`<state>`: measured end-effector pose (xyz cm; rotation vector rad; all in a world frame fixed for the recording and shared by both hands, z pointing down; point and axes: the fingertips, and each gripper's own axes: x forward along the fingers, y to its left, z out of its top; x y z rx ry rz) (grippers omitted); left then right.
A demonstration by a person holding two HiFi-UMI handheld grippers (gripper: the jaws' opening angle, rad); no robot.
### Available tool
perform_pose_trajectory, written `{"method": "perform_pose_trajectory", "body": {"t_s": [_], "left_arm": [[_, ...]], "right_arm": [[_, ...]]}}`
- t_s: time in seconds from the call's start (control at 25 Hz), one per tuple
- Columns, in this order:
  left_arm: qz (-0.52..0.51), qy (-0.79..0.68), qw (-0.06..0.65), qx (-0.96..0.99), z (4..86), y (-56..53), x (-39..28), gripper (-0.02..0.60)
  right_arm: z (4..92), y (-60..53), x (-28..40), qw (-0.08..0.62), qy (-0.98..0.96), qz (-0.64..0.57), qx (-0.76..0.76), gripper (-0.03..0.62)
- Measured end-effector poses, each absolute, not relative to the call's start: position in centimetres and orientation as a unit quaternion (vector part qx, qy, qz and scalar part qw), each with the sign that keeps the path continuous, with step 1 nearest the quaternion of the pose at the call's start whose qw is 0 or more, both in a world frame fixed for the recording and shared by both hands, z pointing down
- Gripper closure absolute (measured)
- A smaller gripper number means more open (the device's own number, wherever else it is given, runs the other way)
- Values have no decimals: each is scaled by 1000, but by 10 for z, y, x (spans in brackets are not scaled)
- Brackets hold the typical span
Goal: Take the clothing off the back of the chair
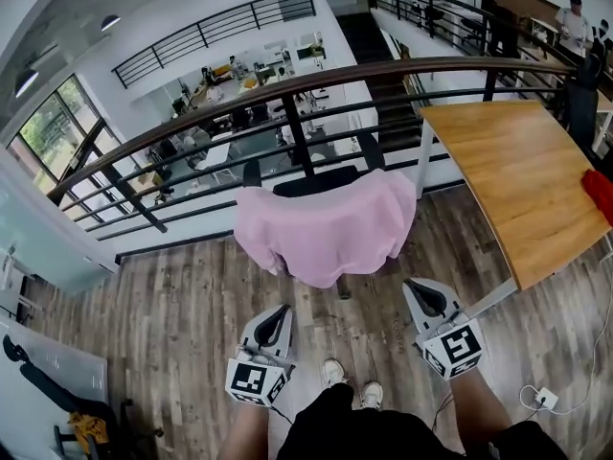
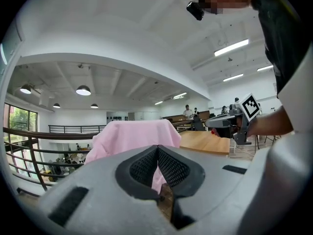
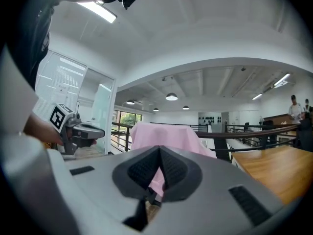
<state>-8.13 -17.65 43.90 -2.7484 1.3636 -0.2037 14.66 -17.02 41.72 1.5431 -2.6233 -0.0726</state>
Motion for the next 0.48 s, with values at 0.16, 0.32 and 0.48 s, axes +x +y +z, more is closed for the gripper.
{"method": "perform_pose_trajectory", "body": {"t_s": [0.16, 0.32, 0.48], "left_arm": [[-58, 457, 50, -886, 424, -214, -98, 565], [-58, 469, 59, -880, 415, -251, -118, 565], [-67, 471, 72, -877, 411, -284, -140, 565]], "right_arm": [[411, -210, 150, 55, -857, -33, 511, 588], [411, -243, 144, 58, -854, -33, 516, 588], [413, -271, 141, 66, -847, -35, 526, 588]]}}
